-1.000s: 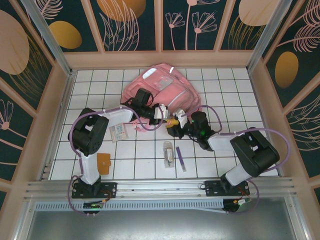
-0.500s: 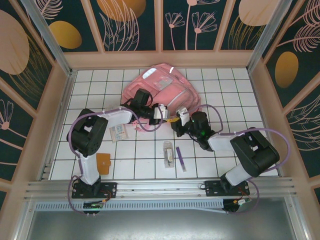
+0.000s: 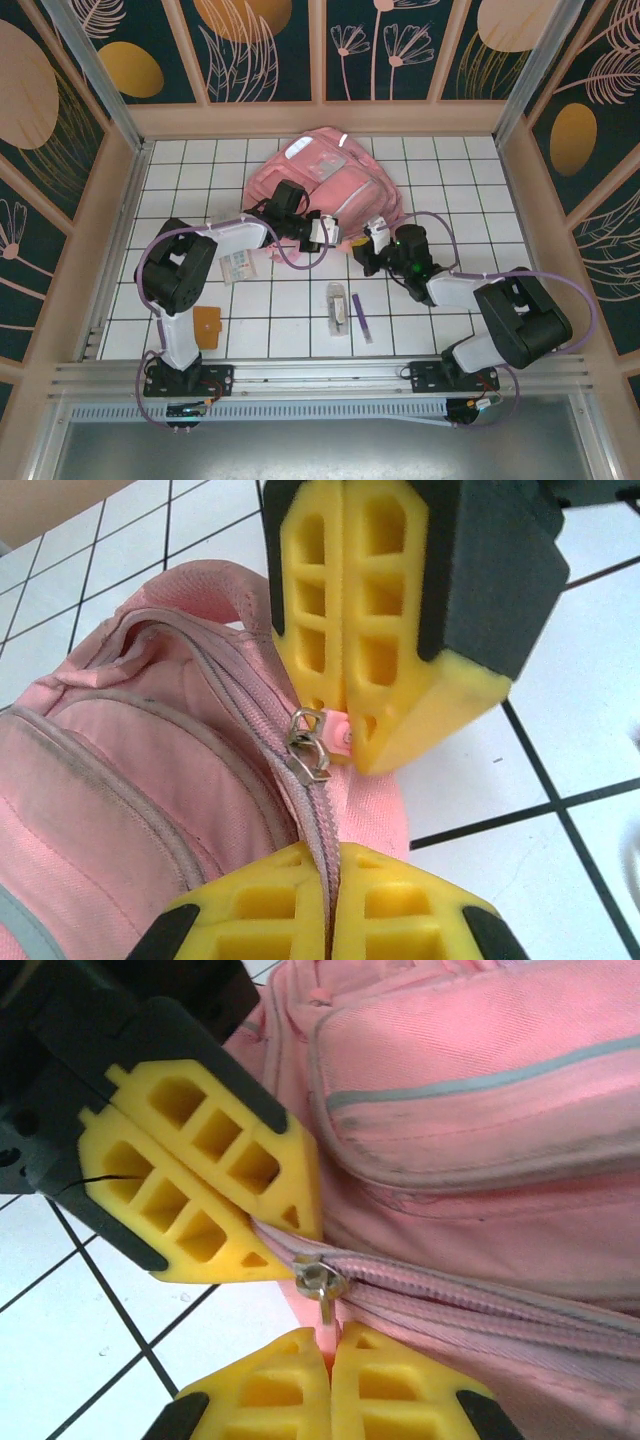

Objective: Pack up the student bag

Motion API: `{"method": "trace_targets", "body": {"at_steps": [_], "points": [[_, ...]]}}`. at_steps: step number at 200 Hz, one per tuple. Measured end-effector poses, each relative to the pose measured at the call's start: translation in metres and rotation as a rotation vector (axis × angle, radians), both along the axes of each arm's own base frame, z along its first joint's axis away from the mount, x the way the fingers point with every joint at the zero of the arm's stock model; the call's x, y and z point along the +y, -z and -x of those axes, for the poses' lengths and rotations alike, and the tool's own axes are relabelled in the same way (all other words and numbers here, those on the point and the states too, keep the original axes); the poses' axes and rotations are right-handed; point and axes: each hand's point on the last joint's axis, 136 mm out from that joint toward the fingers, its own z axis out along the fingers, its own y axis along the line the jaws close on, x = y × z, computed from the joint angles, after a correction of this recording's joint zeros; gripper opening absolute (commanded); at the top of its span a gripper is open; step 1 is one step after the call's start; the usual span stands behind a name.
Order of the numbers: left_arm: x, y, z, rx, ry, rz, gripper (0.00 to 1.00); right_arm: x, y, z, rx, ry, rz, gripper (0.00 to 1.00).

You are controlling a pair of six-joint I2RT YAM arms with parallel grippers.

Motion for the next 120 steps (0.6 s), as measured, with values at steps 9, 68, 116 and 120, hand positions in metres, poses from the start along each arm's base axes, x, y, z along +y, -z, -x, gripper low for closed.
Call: {"method": "trace_targets", "body": {"at_steps": [9,68,116,120], "points": [[0.001,0.001,0.0,-0.02,0.002,-0.011,0.0,-0.007,0.001,-0.004,0.014,0.029,0.002,0.0],[0.013,0.008,-0.003,-0.131,0.021,-0.061,0.0,-0.051,0.01,-0.037,0.159,0.308,-0.013,0.0],[0.023,0.003,-0.015,-0.167,0.026,-0.068,0.0,-0.095,0.02,-0.051,0.26,0.537,-0.054,0.0],[0.025,0.002,-0.016,-0.166,0.025,-0.064,0.02,-0.097,0.019,-0.052,0.26,0.545,-0.056,0.0]]}}
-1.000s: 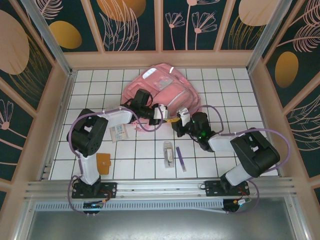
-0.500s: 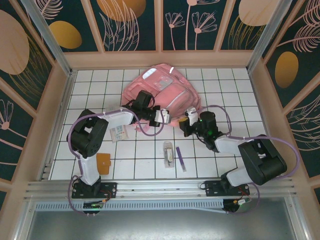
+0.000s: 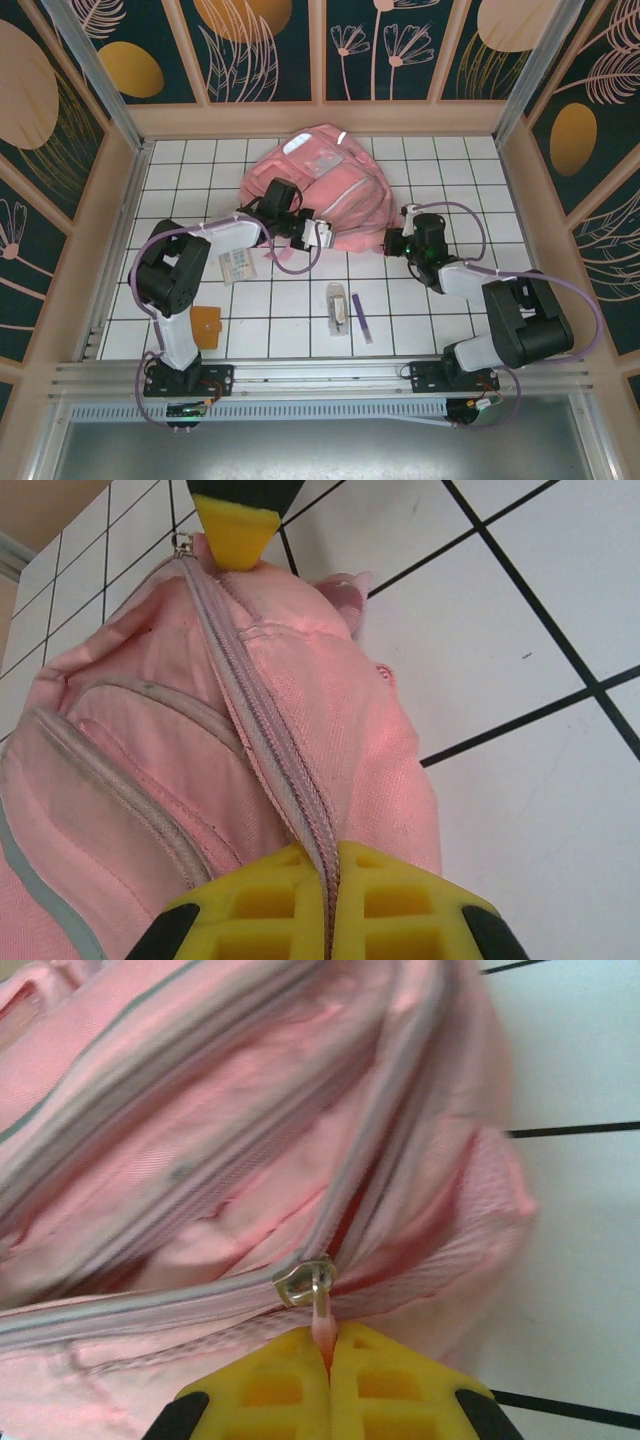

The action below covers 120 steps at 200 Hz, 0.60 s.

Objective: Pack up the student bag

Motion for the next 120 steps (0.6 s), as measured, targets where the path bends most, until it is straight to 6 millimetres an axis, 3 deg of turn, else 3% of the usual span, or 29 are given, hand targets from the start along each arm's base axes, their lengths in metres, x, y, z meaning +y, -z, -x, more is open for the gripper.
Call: {"method": "trace_targets", "body": {"at_steps": [31,39,47,78,99,120], "points": [[0.014,-0.005,-0.012,0.017,-0.024,0.03,0.1,-0.005,-0.021,-0.001,-0.052,0.021,-0.008,0.0],[0.018,-0.007,-0.017,0.016,-0.036,0.03,0.27,-0.006,-0.029,-0.001,-0.077,0.022,-0.006,0.0],[0.022,-0.01,-0.024,0.006,-0.051,0.03,0.36,-0.006,-0.038,0.0,-0.105,0.021,0.007,0.0],[0.029,-0.025,-0.047,-0.008,-0.088,0.042,0.4,0.011,-0.058,0.014,-0.199,-0.051,0.073,0.0],[0.029,-0.022,-0.044,0.02,-0.094,0.039,0.47,0.021,-0.063,0.031,-0.244,-0.119,0.076,0.0],[0.024,-0.018,-0.034,0.049,-0.084,0.046,0.56,0.022,-0.057,0.036,-0.233,-0.152,0.087,0.0]]}}
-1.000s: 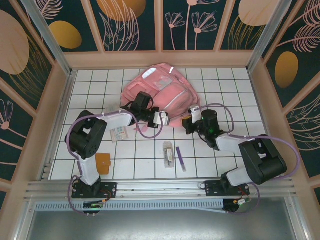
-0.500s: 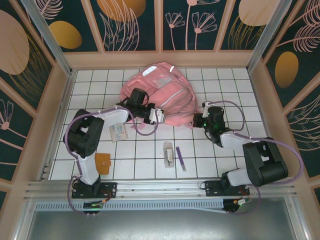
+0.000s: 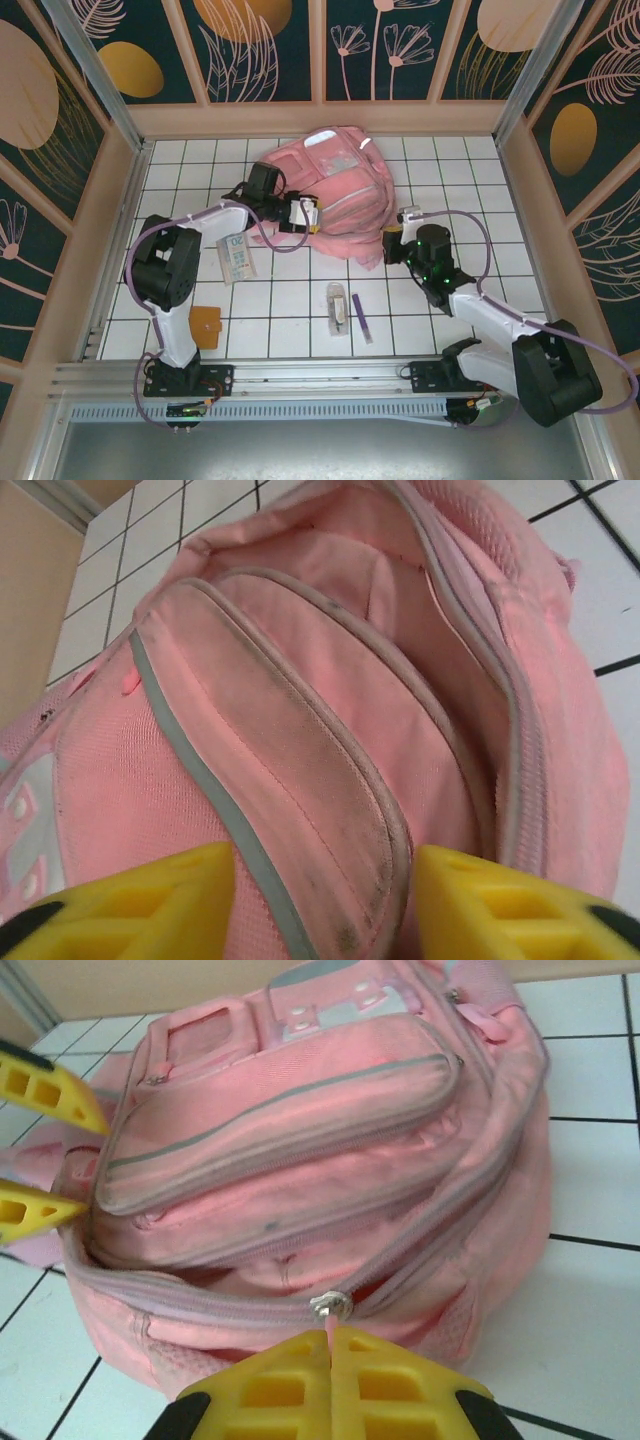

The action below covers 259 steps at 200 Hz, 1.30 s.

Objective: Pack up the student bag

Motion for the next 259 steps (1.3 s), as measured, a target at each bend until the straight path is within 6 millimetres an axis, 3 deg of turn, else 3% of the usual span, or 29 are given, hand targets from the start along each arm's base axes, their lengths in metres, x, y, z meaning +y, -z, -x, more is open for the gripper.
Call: {"method": "trace_targets", "body": {"at_steps": [39,70,97,125,158,186,203,229,259], "points": [[-0.028,0.0,0.034,0.058,0.061,0.001,0.65,-0.022,0.011,-0.018,0.089,0.012,-0.022,0.0],[-0.063,-0.013,0.062,0.13,0.106,0.043,0.64,-0.004,-0.002,-0.027,0.096,-0.101,-0.046,0.0],[-0.089,-0.039,0.065,0.164,0.099,0.119,0.65,0.01,-0.006,-0.02,0.112,-0.196,-0.077,0.0],[-0.098,-0.05,0.055,0.185,0.037,0.174,0.64,0.022,-0.012,-0.014,0.133,-0.282,-0.094,0.0],[-0.097,-0.038,0.044,0.21,-0.04,0.177,0.62,0.032,-0.025,-0.016,0.16,-0.348,-0.092,0.0],[-0.094,-0.025,0.047,0.255,-0.07,0.171,0.61,0.039,-0.03,-0.023,0.218,-0.378,-0.077,0.0],[-0.092,-0.015,0.052,0.297,-0.089,0.16,0.58,0.041,-0.024,-0.023,0.266,-0.39,-0.06,0.0],[-0.095,-0.005,0.052,0.346,-0.147,0.146,0.46,0.041,-0.011,-0.016,0.339,-0.393,-0.048,0.0],[-0.098,0.012,0.046,0.391,-0.218,0.126,0.41,0.036,0.006,-0.012,0.409,-0.368,-0.023,0.0]]}}
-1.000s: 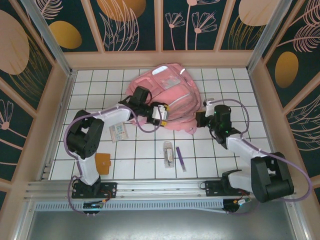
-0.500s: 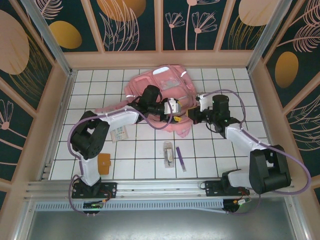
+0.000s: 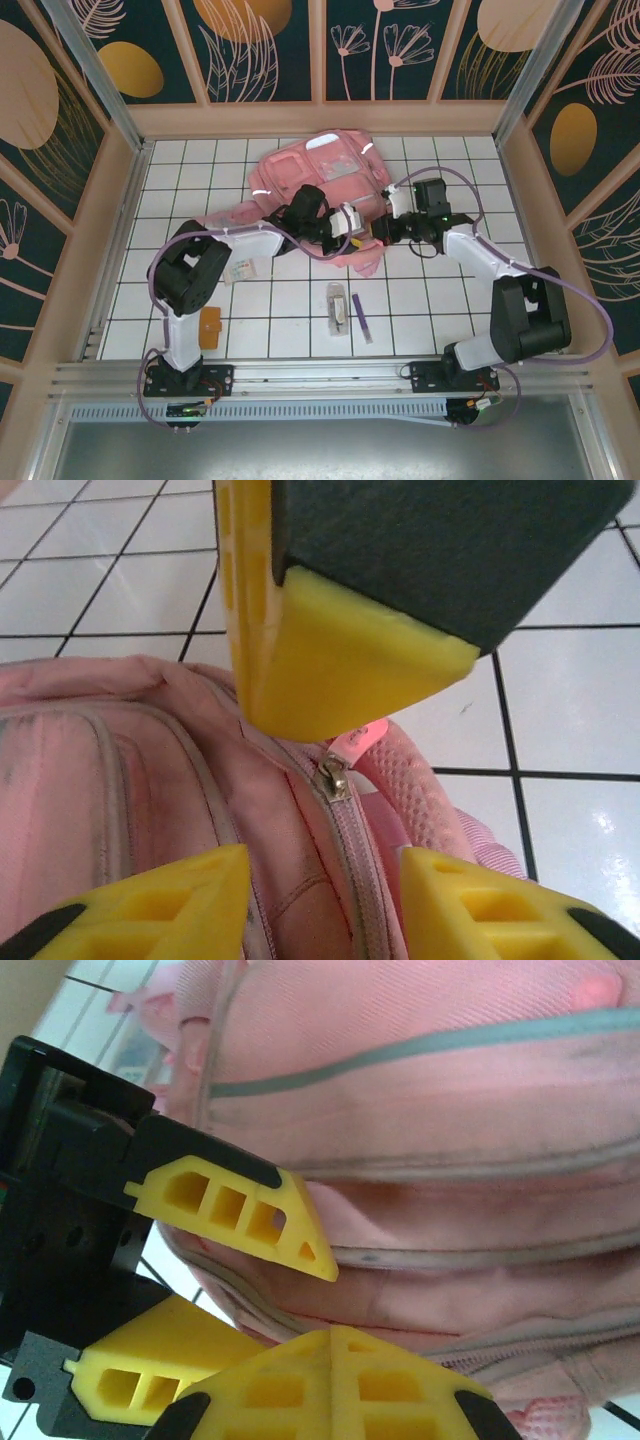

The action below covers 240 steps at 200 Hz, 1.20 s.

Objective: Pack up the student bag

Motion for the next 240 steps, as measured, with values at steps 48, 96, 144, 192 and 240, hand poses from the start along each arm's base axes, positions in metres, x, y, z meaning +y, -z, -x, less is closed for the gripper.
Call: {"method": "trace_targets", "body": {"at_steps": [48,96,144,192,240], "points": [[-0.003,0.011,0.006,0.024,0.039,-0.004,0.46,-0.02,0.03,-0.005,0.075,0.089,0.127,0.31],[0.0,0.019,0.01,0.032,0.046,-0.043,0.36,-0.035,0.043,-0.008,0.15,0.094,0.143,0.37],[0.004,0.025,0.01,0.029,0.046,-0.091,0.0,-0.024,0.049,-0.011,0.202,-0.002,0.112,0.41],[0.005,0.021,0.015,0.004,0.081,-0.09,0.0,-0.01,0.038,-0.008,0.216,-0.102,0.058,0.43],[0.008,0.017,0.021,-0.015,0.114,-0.096,0.0,-0.004,0.044,0.012,0.273,-0.153,0.028,0.43]]}}
